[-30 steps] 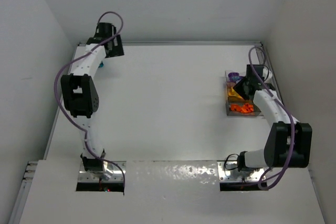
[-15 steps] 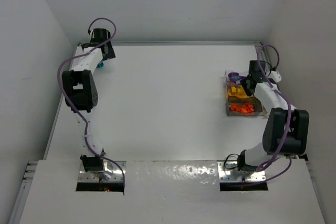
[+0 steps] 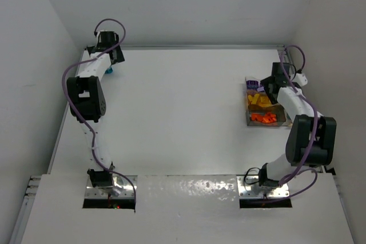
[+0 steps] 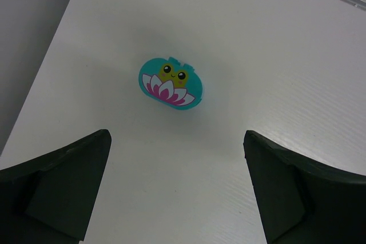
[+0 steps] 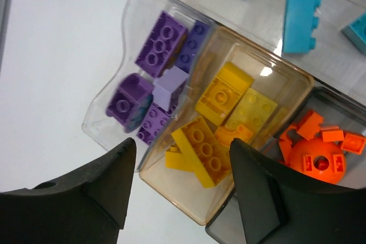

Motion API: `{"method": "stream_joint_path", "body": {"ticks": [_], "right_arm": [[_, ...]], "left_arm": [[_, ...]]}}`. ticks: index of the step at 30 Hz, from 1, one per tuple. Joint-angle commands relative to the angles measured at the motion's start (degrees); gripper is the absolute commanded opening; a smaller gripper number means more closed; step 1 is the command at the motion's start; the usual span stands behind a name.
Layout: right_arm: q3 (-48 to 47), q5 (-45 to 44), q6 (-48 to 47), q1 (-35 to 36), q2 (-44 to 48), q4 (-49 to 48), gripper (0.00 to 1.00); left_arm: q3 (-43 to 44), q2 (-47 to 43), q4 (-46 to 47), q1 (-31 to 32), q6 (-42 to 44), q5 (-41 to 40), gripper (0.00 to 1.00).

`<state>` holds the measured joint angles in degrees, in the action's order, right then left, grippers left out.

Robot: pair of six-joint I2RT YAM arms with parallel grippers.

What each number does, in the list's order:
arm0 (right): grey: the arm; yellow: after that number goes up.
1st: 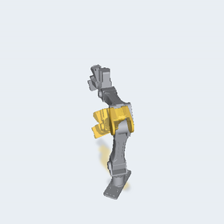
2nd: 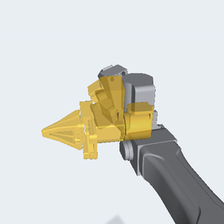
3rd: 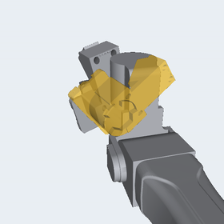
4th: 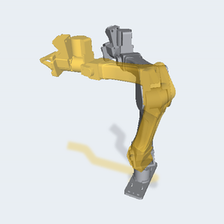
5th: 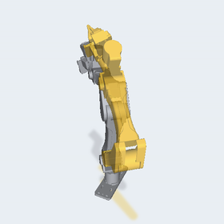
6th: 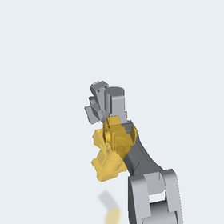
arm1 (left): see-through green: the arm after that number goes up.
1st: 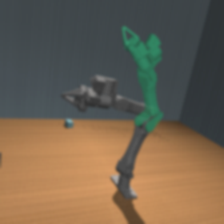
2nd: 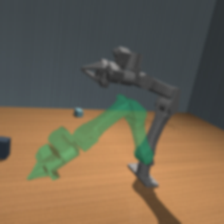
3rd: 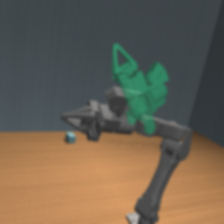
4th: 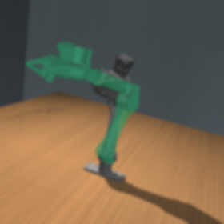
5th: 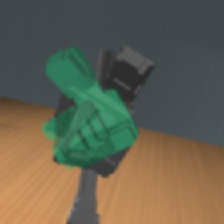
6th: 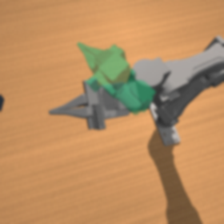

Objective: Sort the legos into containers by color

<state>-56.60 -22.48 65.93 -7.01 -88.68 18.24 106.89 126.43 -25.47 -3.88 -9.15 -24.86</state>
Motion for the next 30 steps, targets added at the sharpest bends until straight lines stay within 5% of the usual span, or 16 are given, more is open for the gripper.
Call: {"method": "stream_joint_path", "body": {"ticks": [1, 13, 18, 23, 25, 27, 30], "right_arm": [[-4.1, 1.6, -6.4, -0.2, 1.1, -3.3, 0.65], [-8.9, 8.1, -22.5, 6.6, 5.8, -3.2, 0.66], [-6.5, 6.8, -23.5, 9.6, 8.3, -4.5, 0.66], [-6.7, 11.3, -28.3, 9.6, 9.8, -5.0, 0.66], [-6.8, 13.4, -30.5, 9.6, 10.3, -4.4, 0.66], [-6.3, 14.5, -31.3, 9.7, 11.2, -4.6, 0.66], [-3.7, 16.5, -31.9, 9.9, 12.7, -6.7, 0.66]], "left_arm": [[0.3, -2.7, 3.1, -1.6, 0.4, 0.1, 1.00], [18.5, 12.9, -5.7, -4.3, 3.3, 7.8, 1.00], [18.0, 12.5, -4.2, -5.0, 1.7, 13.3, 1.00], [14.1, 6.1, 5.3, -8.1, 27.3, 27.4, 0.89], [13.1, 3.0, 7.2, -13.5, 37.5, 45.5, 0.94], [23.9, 5.0, -0.4, -16.2, 43.2, 56.7, 0.97], [34.7, 11.5, -15.8, -17.4, 65.7, 54.8, 0.97]]}}
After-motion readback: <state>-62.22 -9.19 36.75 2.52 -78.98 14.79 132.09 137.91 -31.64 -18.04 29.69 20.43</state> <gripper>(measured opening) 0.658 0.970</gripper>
